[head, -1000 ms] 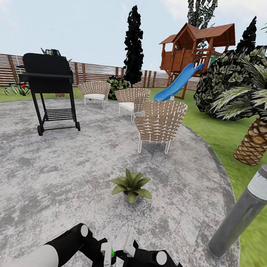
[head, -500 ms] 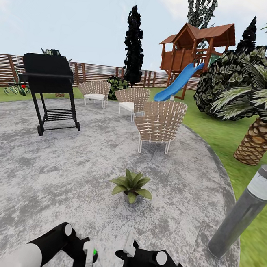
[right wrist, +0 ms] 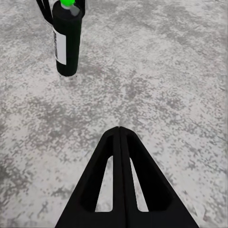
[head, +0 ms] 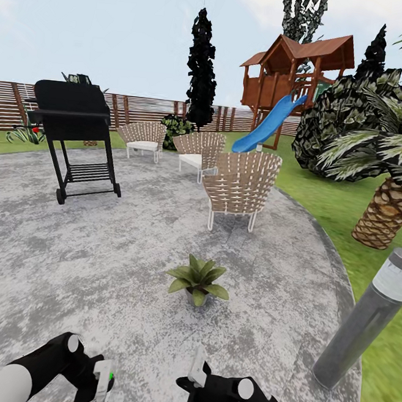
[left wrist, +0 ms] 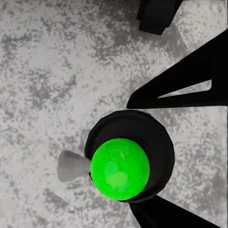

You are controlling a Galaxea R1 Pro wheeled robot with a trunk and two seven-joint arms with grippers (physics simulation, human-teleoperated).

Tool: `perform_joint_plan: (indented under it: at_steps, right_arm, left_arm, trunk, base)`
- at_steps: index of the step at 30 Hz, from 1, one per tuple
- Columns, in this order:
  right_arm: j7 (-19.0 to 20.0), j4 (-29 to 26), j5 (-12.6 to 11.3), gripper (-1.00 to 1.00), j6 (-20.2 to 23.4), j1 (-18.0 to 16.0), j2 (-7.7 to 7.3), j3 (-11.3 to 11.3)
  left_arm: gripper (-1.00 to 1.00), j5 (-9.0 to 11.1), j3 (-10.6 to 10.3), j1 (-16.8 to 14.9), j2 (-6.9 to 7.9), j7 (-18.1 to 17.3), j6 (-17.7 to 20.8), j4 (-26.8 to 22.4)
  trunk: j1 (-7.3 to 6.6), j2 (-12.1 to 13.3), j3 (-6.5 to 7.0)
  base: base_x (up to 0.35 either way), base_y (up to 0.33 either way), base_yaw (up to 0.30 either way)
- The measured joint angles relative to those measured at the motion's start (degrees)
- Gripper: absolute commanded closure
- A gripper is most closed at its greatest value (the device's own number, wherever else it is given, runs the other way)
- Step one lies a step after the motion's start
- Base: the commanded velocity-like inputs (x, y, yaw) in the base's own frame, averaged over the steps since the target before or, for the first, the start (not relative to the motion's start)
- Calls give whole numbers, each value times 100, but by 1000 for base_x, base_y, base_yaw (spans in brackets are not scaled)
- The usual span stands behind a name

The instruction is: Pick up the pesticide atomizer in the garden and spray insectifuge to fully cover both potted plants in the garden.

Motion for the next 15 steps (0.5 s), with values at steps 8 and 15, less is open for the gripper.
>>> perform_joint_plan:
  at_steps: [8,15]
  right_arm:
    - [-2,6,-3,-100,1,0,-35,-7]
    - [-45,43,-17,-100,-1,0,-110,-33]
  left_arm:
    - [100,32,6,0,373,1,-8,6]
    - [100,46,92,9,377,61,25,-33]
  trunk:
    - [0,0,0]
    - [0,0,0]
  base:
    - [0,0,0]
    - [0,0,0]
